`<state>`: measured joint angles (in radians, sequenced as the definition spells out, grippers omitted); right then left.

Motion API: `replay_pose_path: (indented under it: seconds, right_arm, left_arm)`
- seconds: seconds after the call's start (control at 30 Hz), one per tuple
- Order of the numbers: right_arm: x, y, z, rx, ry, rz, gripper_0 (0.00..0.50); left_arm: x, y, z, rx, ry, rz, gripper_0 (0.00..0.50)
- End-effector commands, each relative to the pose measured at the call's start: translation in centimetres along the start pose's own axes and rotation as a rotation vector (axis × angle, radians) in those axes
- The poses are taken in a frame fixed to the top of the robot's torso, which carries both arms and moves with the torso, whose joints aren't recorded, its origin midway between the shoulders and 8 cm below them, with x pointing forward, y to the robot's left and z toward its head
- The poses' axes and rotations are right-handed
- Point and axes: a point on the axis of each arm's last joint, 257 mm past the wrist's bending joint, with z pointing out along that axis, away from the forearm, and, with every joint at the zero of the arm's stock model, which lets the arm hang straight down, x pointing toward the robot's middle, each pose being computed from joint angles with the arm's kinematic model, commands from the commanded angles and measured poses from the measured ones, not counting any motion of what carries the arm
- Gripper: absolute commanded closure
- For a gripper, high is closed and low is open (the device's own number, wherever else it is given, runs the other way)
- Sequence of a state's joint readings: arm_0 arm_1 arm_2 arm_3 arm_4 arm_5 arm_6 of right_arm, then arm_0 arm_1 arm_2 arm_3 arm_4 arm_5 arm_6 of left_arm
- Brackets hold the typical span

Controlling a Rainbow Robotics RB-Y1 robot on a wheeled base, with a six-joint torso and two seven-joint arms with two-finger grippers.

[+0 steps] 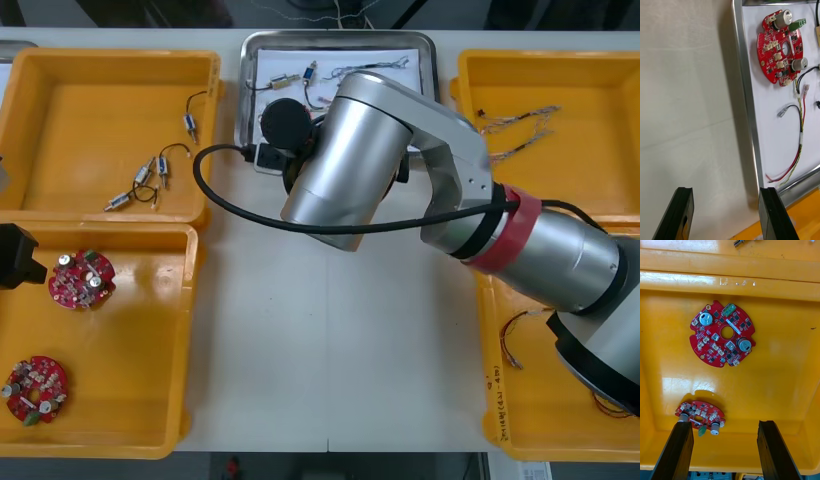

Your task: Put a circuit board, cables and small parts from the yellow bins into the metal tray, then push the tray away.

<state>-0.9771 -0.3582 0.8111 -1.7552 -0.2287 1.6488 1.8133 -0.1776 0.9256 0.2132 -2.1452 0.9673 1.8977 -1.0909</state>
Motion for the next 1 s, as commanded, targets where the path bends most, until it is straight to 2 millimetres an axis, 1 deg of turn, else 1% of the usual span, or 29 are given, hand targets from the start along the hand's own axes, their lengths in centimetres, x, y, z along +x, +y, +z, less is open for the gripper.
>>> replay_pose_path:
  seconds: [0.03, 0.17, 0.23, 0.33, 0.4, 0.47, 0.57, 0.63, 0.73, 0.8, 0.83, 0.87, 0.9, 0.93, 0.97, 1.0]
  right_arm:
    - [3.2, 0.0, -2.6, -0.018, 0.012, 0.081, 0.0]
    - [6.3, 0.3, -4.6, -0.043, 0.072, 0.133, 0.0]
    - [6.5, 0.2, -5.1, -0.044, 0.057, 0.161, 0.0]
    - [6.5, -0.8, -6.1, -0.03, 0.022, 0.208, 0.0]
    - [6.9, -1.7, -6.7, -0.024, -0.003, 0.27, 0.0]
    - [7.4, -2.0, -6.9, -0.029, -0.017, 0.315, 0.0]
    - [8.9, -2.4, -7.2, -0.041, -0.027, 0.387, 0.0]
    - [10.6, -2.4, -7.2, -0.053, -0.025, 0.464, 0.0]
    - [12.5, -2.7, -7.6, -0.056, -0.028, 0.592, 0.0]
    - [13.0, -3.0, -7.9, -0.049, -0.033, 0.633, 0.0]
    - [14.1, -3.4, -8.3, -0.038, -0.035, 0.694, 0.0]
    - [14.4, -3.3, -8.4, -0.037, -0.036, 0.711, 0.0]
    - [15.4, -3.2, -8.5, -0.041, -0.03, 0.751, 0.0]
    - [15.9, -3.1, -8.5, -0.044, -0.025, 0.769, 0.0]
    - [17.0, -2.9, -8.4, -0.053, -0.013, 0.809, 0.0]
    - [17.4, -2.8, -8.4, -0.058, -0.008, 0.828, 0.0]
  left_arm:
    - [-0.8, 1.5, -1.4, -0.049, -0.04, 0.108, 0.0]
    - [-0.8, 1.5, -1.4, -0.049, -0.04, 0.108, 0.0]
    - [-0.8, 1.5, -1.4, -0.049, -0.04, 0.108, 0.0]
    - [-0.8, 1.5, -1.4, -0.049, -0.04, 0.108, 0.0]
    - [-0.8, 1.5, -1.4, -0.049, -0.04, 0.108, 0.0]
    - [-0.8, 1.5, -1.4, -0.049, -0.04, 0.108, 0.0]
    - [-0.8, 1.5, -1.4, -0.049, -0.04, 0.108, 0.0]
    - [-0.8, 1.5, -1.4, -0.049, -0.04, 0.108, 0.0]
    - [-0.8, 1.5, -1.4, -0.049, -0.04, 0.108, 0.0]
    - [-0.8, 1.5, -1.4, -0.049, -0.04, 0.108, 0.0]
    - [-0.8, 1.5, -1.4, -0.049, -0.04, 0.108, 0.0]
    - [-0.8, 1.5, -1.4, -0.049, -0.04, 0.108, 0.0]
    - [-0.8, 1.5, -1.4, -0.049, -0.04, 0.108, 0.0]
    - [-0.8, 1.5, -1.4, -0.049, -0.04, 0.108, 0.0]
    - [-0.8, 1.5, -1.4, -0.049, -0.04, 0.108, 0.0]
    - [-0.8, 1.5, -1.4, -0.049, -0.04, 0.108, 0.0]
